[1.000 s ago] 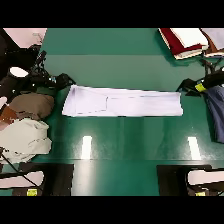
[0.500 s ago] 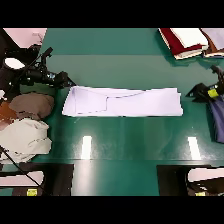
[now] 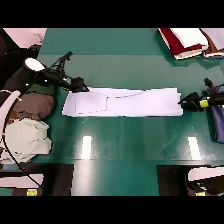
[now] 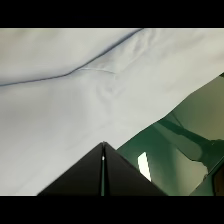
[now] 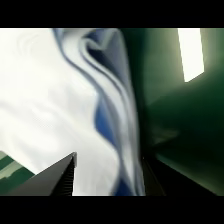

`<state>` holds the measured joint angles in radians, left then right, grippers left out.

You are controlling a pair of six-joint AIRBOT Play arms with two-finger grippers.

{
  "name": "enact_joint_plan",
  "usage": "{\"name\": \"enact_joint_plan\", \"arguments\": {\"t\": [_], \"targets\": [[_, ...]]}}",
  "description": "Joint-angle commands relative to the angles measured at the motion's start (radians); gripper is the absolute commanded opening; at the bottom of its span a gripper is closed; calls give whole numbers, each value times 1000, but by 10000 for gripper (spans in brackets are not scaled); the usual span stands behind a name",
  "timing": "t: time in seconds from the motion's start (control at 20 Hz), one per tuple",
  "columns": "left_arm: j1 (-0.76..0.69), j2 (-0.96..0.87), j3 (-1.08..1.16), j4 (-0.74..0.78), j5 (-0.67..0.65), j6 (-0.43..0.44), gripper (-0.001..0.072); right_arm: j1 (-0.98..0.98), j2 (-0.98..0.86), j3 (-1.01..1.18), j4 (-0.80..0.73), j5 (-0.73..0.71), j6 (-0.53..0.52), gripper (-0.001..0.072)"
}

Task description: Fold the shirts.

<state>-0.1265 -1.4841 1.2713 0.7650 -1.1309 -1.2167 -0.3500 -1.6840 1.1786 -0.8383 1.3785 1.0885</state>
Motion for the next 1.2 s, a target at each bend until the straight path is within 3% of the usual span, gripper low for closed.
{"name": "enact_joint_plan", "arguments": {"t": [0.0,0.1,0.2,0.25,0.7,0.9,1.15], "targets": [[-72,-26,1,6,21,-18,25,56,-62,32,27,39,-24,477],[-111,-37,2,6,51,-40,25,87,-72,53,26,47,-25,327],[-157,-46,2,5,100,-42,25,103,-72,69,27,65,-24,58],[-182,-51,2,5,127,-42,25,105,-72,85,27,94,-24,17],[-343,-328,341,6,143,-70,24,140,184,358,36,243,202,15],[-418,-480,489,5,143,-98,24,269,220,529,35,272,279,15],[-476,-570,562,-1,172,-141,24,502,192,720,34,265,288,15]]}}
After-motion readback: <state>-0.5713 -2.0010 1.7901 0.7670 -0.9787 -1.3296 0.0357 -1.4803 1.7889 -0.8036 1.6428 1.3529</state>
